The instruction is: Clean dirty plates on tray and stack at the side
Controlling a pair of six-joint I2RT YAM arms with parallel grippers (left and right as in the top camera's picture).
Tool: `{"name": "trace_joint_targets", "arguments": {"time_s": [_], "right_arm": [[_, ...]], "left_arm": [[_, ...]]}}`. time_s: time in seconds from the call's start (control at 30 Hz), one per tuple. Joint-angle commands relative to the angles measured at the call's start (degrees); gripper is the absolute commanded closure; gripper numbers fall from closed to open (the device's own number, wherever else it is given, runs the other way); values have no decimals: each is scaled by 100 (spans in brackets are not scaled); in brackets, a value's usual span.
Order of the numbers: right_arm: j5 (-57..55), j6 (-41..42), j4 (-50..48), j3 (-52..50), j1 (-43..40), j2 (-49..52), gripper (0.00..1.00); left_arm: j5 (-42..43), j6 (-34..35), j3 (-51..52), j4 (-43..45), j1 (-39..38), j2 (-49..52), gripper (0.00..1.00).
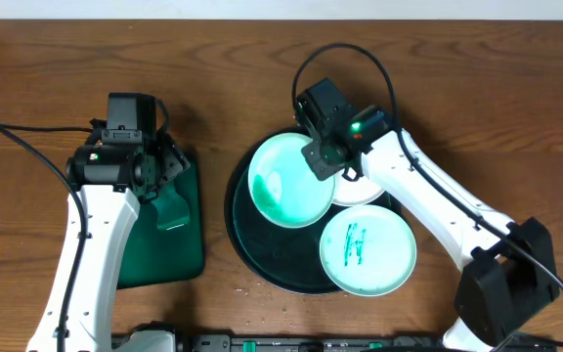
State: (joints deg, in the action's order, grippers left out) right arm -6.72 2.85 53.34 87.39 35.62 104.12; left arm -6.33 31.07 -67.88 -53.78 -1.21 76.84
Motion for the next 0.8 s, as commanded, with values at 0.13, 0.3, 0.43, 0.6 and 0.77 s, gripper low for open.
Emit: {"name": "trace_joint_targets", "arguments": {"time_s": [0.13,0.3,0.43,0.6,0.77], "right_arm": [[-1239,-710,197,470,271,-94,99],[-1926,-1246,177,542,516,-94,99],[-2514,-1497,146,557,758,-94,99],[-3180,-1735,85,557,1051,-94,99],[-3926,-2004,-103,557,1360,-94,99]], "left_arm": [[-11,-35,-83,-11,24,289,19],[-11,-35,-83,44,24,664,19],[-11,-35,-83,50,24,984,19],[-9,-35,-83,85,24,1034,19],[-9,-35,-83,90,24,1034,18]]}}
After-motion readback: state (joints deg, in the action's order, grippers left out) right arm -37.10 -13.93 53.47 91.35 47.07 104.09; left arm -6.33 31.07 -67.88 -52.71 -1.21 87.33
